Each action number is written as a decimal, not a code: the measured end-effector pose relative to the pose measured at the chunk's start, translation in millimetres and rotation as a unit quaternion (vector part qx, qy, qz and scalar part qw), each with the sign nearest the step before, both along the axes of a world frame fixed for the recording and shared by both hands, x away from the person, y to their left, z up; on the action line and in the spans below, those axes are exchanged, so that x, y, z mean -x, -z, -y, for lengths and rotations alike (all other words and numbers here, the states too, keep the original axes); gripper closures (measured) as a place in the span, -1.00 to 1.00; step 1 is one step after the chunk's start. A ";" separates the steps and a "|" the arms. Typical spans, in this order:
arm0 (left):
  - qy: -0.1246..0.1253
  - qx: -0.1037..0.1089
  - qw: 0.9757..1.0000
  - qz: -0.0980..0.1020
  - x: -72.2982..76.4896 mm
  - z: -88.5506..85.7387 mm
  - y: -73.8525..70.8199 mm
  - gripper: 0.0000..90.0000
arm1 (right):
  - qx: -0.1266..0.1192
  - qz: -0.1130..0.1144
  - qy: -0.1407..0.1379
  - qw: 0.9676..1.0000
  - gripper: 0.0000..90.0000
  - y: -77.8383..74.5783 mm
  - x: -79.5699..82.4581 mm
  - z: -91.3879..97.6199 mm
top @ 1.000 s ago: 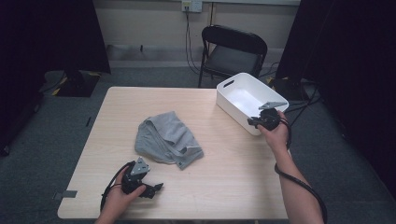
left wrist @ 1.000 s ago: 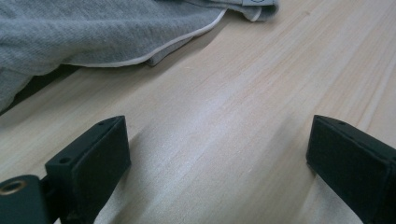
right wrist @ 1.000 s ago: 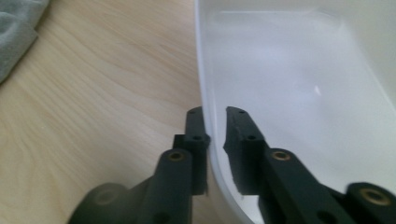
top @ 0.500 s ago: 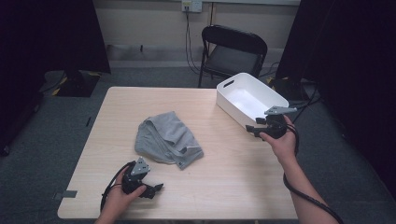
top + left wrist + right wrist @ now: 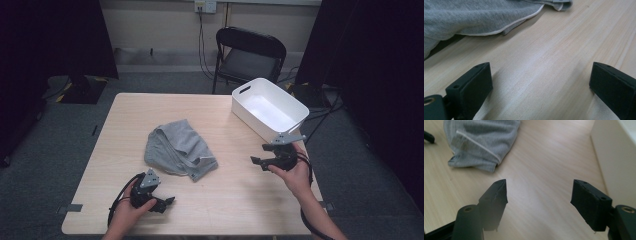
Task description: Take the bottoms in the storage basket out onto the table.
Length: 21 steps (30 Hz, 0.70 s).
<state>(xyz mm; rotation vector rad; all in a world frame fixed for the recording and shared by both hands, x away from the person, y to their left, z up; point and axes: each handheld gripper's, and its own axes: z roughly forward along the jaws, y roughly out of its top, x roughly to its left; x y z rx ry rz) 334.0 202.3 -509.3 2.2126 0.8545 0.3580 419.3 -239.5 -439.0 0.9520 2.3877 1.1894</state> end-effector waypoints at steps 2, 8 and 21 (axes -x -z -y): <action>0.000 0.000 1.000 0.000 0.0 0.0 0.0 -0.91 | 0.000 -0.003 0.000 1.000 -0.37 4.8 2.1 -1.0; -0.007 0.005 1.000 -0.004 0.1 0.2 -0.2 -0.91 | -0.001 -0.024 -0.004 1.000 -0.40 35.1 15.3 -9.1; -0.018 0.018 1.000 -0.009 0.0 -6.2 -3.5 -0.65 | 0.034 -0.030 -0.021 0.999 -0.54 69.5 28.9 -22.7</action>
